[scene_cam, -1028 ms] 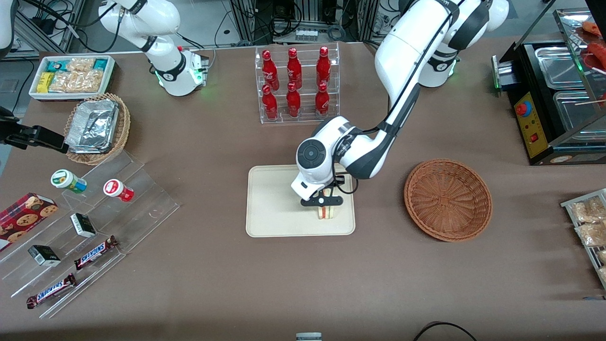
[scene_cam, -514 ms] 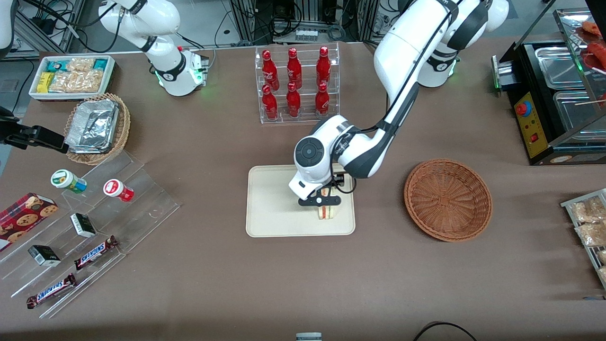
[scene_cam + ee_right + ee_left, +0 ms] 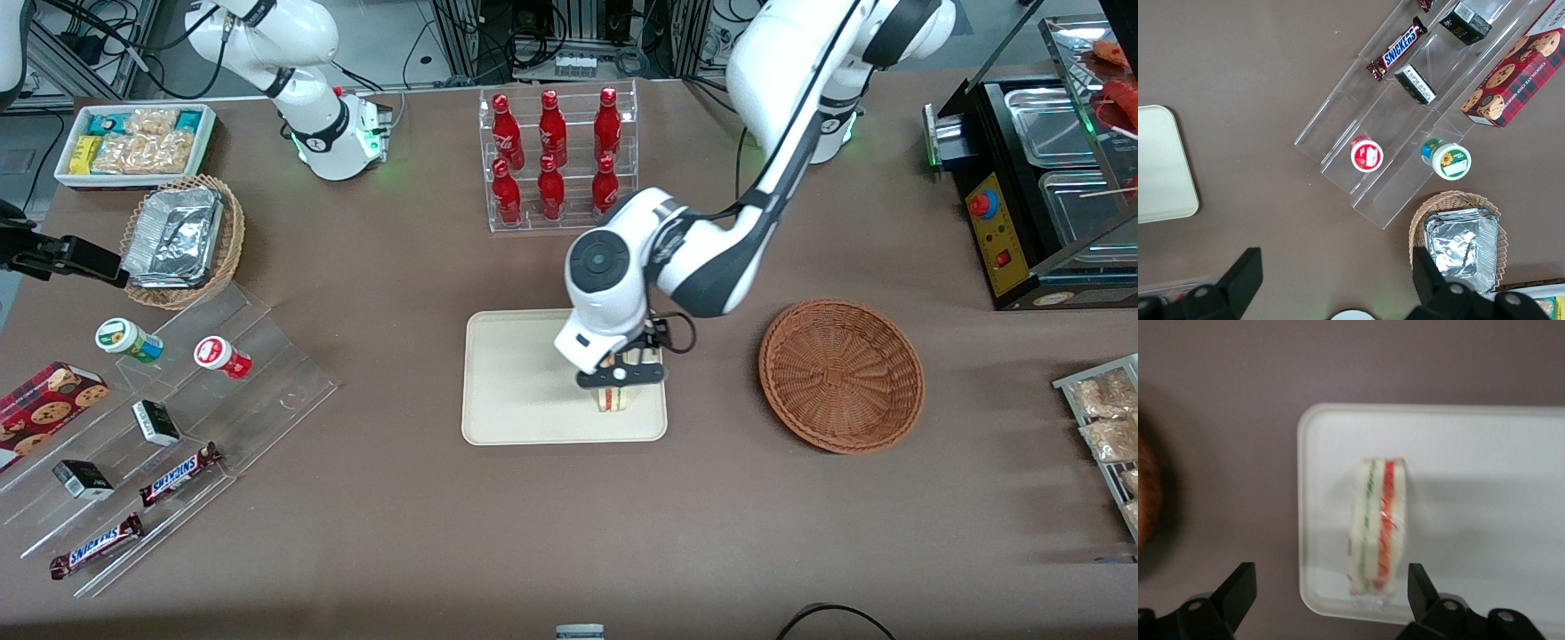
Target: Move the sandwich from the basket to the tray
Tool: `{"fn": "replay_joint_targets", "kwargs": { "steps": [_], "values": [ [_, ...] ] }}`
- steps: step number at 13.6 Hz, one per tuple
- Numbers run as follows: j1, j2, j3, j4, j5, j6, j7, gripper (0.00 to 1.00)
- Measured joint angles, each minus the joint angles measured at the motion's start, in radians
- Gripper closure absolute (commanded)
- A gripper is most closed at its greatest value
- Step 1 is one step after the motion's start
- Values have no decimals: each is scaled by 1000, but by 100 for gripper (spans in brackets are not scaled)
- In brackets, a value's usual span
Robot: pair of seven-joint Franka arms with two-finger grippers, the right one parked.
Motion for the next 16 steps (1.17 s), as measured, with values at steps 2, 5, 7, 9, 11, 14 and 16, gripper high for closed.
{"fn": "replay_joint_targets", "kwargs": {
  "steps": [2,5,7,9,11,14,16],
  "values": [
    [72,-51,18,0,-35,-9,39,0],
    [198,-121,22,-1,-49,-86,134,0],
    [266,-158,23,-2,-50,-130,204,0],
    [323,-195,23,-3,-51,-207,293,0],
    [370,-248,23,-6,-53,-299,384,0],
    [419,-344,24,-39,-53,-379,480,0],
    [451,-437,24,-104,-53,-409,527,0]
  ]
}}
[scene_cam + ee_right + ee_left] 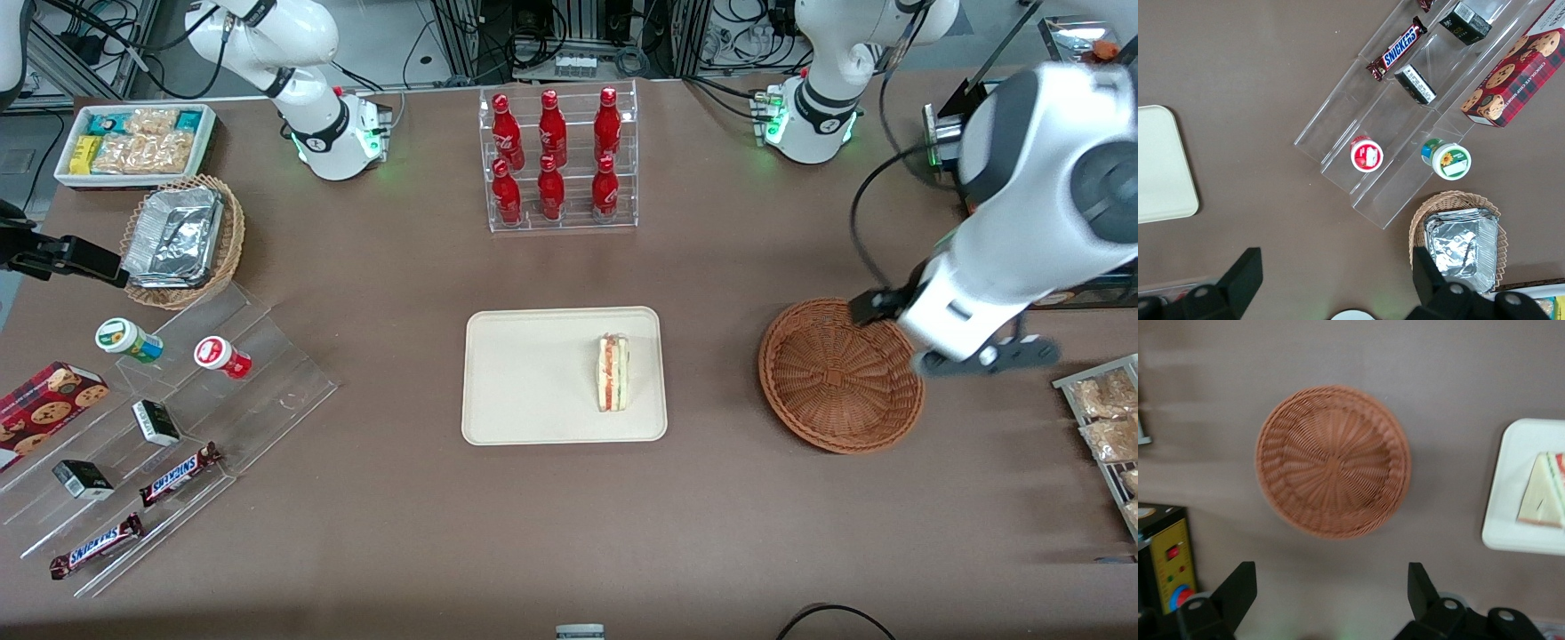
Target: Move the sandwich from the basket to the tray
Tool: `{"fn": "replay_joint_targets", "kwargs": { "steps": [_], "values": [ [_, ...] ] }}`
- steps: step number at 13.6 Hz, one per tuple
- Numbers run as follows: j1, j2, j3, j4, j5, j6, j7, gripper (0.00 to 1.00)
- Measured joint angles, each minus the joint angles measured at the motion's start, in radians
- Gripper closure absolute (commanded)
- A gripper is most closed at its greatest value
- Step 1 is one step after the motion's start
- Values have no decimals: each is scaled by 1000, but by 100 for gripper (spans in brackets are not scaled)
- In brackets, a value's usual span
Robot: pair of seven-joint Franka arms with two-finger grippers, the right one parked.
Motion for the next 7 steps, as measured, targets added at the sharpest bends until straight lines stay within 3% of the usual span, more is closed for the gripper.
{"fn": "replay_joint_targets", "kwargs": {
  "steps": [3,7],
  "values": [
    [53,-112,-4,-65,0,-66,99,0],
    [154,-164,-55,-61,0,-102,201,0]
  ]
}}
